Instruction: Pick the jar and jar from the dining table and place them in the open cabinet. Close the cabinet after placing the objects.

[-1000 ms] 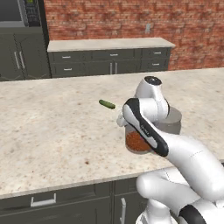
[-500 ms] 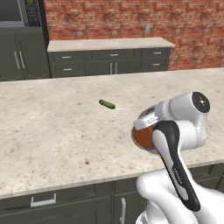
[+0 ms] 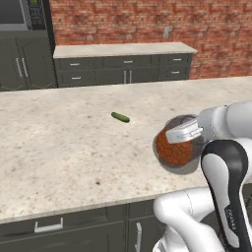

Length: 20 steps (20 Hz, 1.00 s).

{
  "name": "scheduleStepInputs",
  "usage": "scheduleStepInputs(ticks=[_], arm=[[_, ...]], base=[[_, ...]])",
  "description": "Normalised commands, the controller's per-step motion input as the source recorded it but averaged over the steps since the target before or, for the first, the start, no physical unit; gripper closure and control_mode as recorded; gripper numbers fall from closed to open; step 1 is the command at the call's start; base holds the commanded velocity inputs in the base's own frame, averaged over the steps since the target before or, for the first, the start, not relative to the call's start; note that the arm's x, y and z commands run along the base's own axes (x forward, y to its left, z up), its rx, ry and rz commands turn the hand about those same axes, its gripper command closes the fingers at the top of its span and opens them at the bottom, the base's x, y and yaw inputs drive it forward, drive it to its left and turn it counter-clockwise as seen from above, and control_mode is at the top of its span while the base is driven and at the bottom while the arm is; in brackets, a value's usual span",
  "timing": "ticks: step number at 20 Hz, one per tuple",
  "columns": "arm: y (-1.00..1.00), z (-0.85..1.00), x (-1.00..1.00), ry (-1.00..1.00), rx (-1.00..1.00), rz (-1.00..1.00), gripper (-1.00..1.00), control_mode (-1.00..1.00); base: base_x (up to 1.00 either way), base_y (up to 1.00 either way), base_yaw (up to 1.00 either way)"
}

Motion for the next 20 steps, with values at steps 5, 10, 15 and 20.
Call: scheduleStepInputs(ticks=[5, 10, 15, 20], arm=[[-0.01, 0.09, -0.62, -0.12, 0.0, 0.0, 1.0, -1.0], [-0.03, 0.0, -0.48, -0.01, 0.0, 0.0, 1.0, -1.0], [0.0, 0.0, 0.0, 0.0, 0.0, 0.0, 1.0, -1.0], [-0.07, -0.14, -0.57, 0.0, 0.0, 0.0, 1.0, -1.0]], base=[[0.0, 0.0, 0.0], [0.0, 0.0, 0.0], [0.0, 0.0, 0.0], [0.0, 0.0, 0.0]])
